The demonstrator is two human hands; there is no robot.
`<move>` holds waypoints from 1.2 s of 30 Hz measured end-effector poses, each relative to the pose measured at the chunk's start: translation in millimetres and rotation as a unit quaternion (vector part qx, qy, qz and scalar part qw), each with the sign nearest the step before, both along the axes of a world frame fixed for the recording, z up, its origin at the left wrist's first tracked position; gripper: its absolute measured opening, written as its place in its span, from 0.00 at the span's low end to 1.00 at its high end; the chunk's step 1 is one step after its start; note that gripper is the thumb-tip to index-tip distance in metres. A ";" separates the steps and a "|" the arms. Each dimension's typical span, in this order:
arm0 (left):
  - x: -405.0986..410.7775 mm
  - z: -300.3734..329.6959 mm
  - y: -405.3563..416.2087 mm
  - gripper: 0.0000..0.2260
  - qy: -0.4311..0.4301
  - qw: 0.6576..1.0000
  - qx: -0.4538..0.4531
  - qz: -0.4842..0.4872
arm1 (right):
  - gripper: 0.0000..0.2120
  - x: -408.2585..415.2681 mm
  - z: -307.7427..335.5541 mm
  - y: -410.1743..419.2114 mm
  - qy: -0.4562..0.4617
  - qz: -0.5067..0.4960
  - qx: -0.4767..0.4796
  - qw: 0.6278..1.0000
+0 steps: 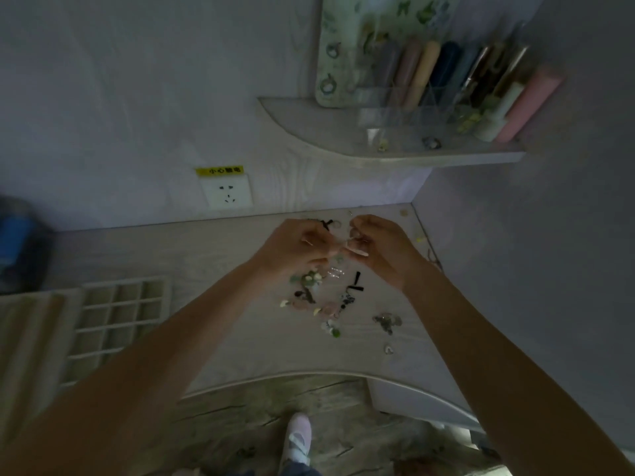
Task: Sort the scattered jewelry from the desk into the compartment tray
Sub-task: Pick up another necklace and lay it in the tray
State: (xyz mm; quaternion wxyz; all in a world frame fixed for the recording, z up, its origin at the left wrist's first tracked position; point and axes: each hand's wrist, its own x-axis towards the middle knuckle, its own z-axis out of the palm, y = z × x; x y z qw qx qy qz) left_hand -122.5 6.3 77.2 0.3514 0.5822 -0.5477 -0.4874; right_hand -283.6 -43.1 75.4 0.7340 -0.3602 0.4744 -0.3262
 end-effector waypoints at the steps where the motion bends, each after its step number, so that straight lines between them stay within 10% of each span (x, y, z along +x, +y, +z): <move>1: 5.0 2.1 2.3 0.04 0.000 1.000 0.003 0.003 | 0.10 4.7 1.5 0.6 -0.017 -0.003 0.011 1.000; 23: 210.0 44.3 137.7 0.08 -0.005 0.978 0.097 0.184 | 0.10 239.3 39.0 73.3 -0.050 0.241 0.024 0.969; 30: 269.2 40.4 172.6 0.02 -0.005 0.969 0.084 0.232 | 0.09 289.6 34.5 96.2 0.150 0.293 -0.162 0.930; 36: 312.2 42.1 201.5 0.04 0.003 0.956 0.091 0.278 | 0.07 318.9 31.3 106.6 0.143 0.323 -0.185 0.917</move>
